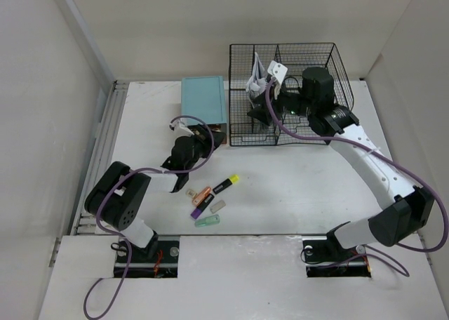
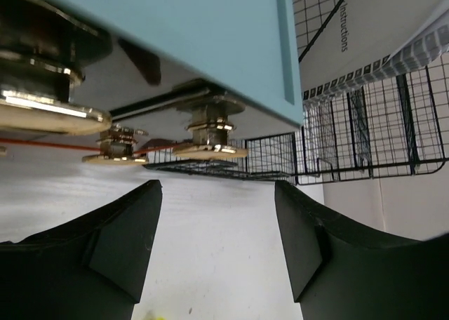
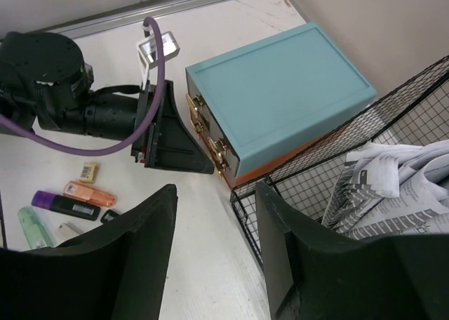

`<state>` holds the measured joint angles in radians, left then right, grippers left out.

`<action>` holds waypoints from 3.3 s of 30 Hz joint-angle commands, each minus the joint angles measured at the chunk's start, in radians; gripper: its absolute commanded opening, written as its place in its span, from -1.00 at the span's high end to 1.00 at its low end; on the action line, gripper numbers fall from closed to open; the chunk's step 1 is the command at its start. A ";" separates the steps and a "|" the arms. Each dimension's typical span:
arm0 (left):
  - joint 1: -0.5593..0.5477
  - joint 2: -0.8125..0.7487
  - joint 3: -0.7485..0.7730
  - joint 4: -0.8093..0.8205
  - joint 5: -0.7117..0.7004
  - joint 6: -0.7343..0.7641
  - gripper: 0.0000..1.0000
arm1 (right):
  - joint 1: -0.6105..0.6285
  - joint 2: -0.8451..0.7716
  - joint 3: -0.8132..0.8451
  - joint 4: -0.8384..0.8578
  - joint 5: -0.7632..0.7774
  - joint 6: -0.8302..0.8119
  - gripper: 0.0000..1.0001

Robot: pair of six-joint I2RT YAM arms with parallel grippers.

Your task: Organize the desk

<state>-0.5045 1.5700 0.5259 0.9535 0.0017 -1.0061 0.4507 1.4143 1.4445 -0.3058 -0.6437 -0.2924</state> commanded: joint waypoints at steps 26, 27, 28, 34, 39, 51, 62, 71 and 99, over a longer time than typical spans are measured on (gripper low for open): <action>-0.014 -0.007 0.016 0.011 -0.144 0.081 0.51 | -0.006 0.003 -0.004 0.042 -0.053 0.009 -0.08; -0.028 -0.019 -0.006 0.020 -0.144 0.071 0.51 | -0.006 0.003 -0.004 0.042 -0.053 0.009 -0.08; -0.028 -0.034 -0.026 0.021 -0.144 0.070 0.51 | -0.006 0.003 -0.004 0.042 -0.053 0.009 -0.08; -0.080 -0.119 -0.185 0.070 -0.144 0.003 0.51 | -0.006 0.012 -0.013 0.042 -0.062 0.009 -0.08; -0.111 -0.151 -0.207 0.059 -0.157 -0.006 0.51 | -0.006 0.031 -0.013 0.042 -0.071 0.009 -0.08; -0.120 -0.394 -0.239 -0.122 -0.111 0.012 -0.86 | -0.006 0.098 0.016 -0.145 -0.200 -0.289 -0.48; -0.184 -1.166 -0.054 -0.807 -0.336 0.191 0.66 | 0.097 0.216 -0.004 -0.513 -0.222 -0.955 -0.20; -0.184 -1.467 0.007 -1.130 -0.502 0.241 -0.58 | 0.403 0.362 0.016 -0.503 0.032 -0.913 -0.10; -0.184 -1.617 -0.067 -1.251 -0.531 0.190 -0.56 | 0.549 0.624 0.080 -0.375 0.292 -0.734 -0.05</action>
<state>-0.6872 0.0124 0.4652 -0.3000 -0.5125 -0.8139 0.9730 2.0174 1.4845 -0.6979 -0.3847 -1.0363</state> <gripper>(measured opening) 0.782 0.526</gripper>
